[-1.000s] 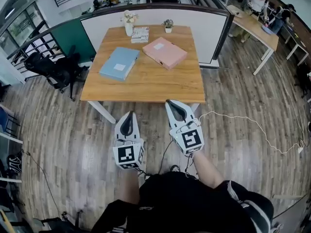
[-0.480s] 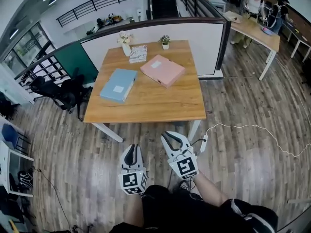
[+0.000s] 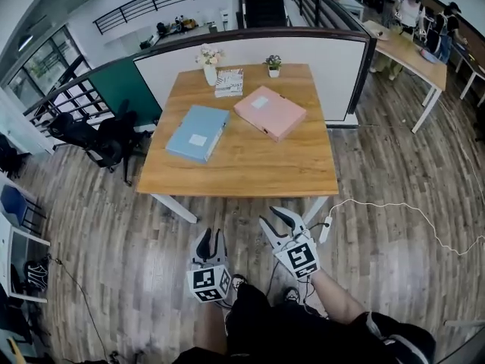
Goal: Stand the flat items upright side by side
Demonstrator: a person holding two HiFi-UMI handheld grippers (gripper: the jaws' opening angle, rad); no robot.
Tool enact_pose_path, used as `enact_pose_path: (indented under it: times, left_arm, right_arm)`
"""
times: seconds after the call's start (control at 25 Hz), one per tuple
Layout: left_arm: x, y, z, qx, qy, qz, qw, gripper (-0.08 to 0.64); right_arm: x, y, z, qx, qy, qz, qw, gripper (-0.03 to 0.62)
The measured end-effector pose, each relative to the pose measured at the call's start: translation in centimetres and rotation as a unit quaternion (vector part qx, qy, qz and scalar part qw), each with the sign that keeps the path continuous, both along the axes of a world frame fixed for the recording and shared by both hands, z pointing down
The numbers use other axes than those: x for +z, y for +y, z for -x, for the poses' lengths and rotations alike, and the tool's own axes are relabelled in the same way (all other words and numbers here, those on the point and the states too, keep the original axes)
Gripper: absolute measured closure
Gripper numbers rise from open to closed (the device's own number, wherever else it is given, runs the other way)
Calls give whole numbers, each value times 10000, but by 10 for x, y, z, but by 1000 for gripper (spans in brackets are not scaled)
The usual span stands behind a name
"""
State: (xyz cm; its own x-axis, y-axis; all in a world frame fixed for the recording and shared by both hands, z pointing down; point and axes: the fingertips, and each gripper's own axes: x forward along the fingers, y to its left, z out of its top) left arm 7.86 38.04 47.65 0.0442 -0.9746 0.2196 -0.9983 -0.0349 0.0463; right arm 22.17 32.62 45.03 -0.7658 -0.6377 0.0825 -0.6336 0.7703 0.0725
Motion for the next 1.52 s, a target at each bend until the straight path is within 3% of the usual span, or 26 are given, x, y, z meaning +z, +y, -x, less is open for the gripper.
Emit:
enact_pose_path:
  times: [0.16,0.56,0.68,1.04,1.52]
  left_arm:
    - [6,-19,51,2,112,23,9999,439]
    - [-9,-77,171,496,227,-77,9985,439]
    - [-7,-98,182,663,262,-28,9974,439]
    - [8,-181,193,1039,327,160,9939,438]
    - [16,-338,210,915,176,617,9937,434]
  right_arm:
    - [11,-22,46,-161,417,-28,9990,446]
    - [13,-71,171,-78,417,295,9987,437]
    - [17,-88,186,-25,545,344,9979,431]
    - [33,-167,188,456,302,658,9963,431]
    - [54,-300,224,-66,-13,1297,9915,430]
